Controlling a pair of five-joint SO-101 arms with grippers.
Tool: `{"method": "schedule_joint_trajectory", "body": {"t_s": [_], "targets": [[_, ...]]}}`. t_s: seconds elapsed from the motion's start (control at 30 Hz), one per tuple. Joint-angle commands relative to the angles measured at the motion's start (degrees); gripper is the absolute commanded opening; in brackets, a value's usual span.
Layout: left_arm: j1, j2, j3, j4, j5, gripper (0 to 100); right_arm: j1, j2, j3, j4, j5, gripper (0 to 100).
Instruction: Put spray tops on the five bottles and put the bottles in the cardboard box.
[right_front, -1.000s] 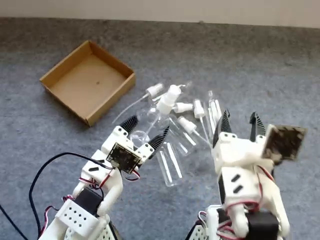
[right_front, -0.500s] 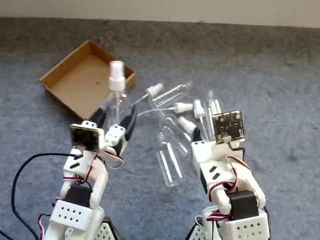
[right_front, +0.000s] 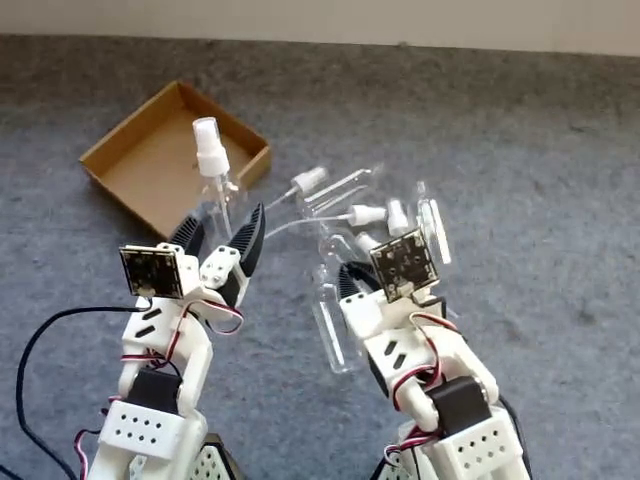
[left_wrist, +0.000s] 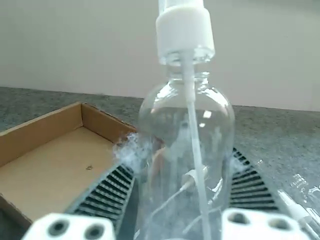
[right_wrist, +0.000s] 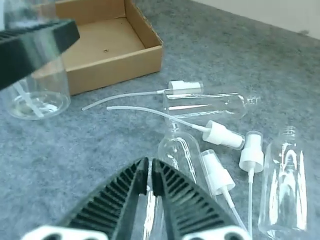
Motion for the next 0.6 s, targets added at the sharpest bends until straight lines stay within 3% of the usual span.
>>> {"method": "schedule_joint_trajectory", "body": {"t_s": [0.0, 0.27, 0.4, 0.57], "targets": [[-2.68, -1.45, -2.24, -2.73, 0.7, 9, -0.57, -0.48, 3.56, -8.13, 0.7, 0.8], [-2.77, -1.36, -1.27, -6.07, 0.79, 9, -0.66, -0.48, 15.34, -23.69, 0.7, 0.8], [-2.24, -1.36, -1.45, -6.15, 0.88, 9, -0.66, -0.48, 16.22, -26.42, 0.7, 0.8], [3.12, -1.36, -1.8, -6.15, 0.88, 9, -1.71, -0.48, 16.57, -26.59, -1.41, 0.8]]}}
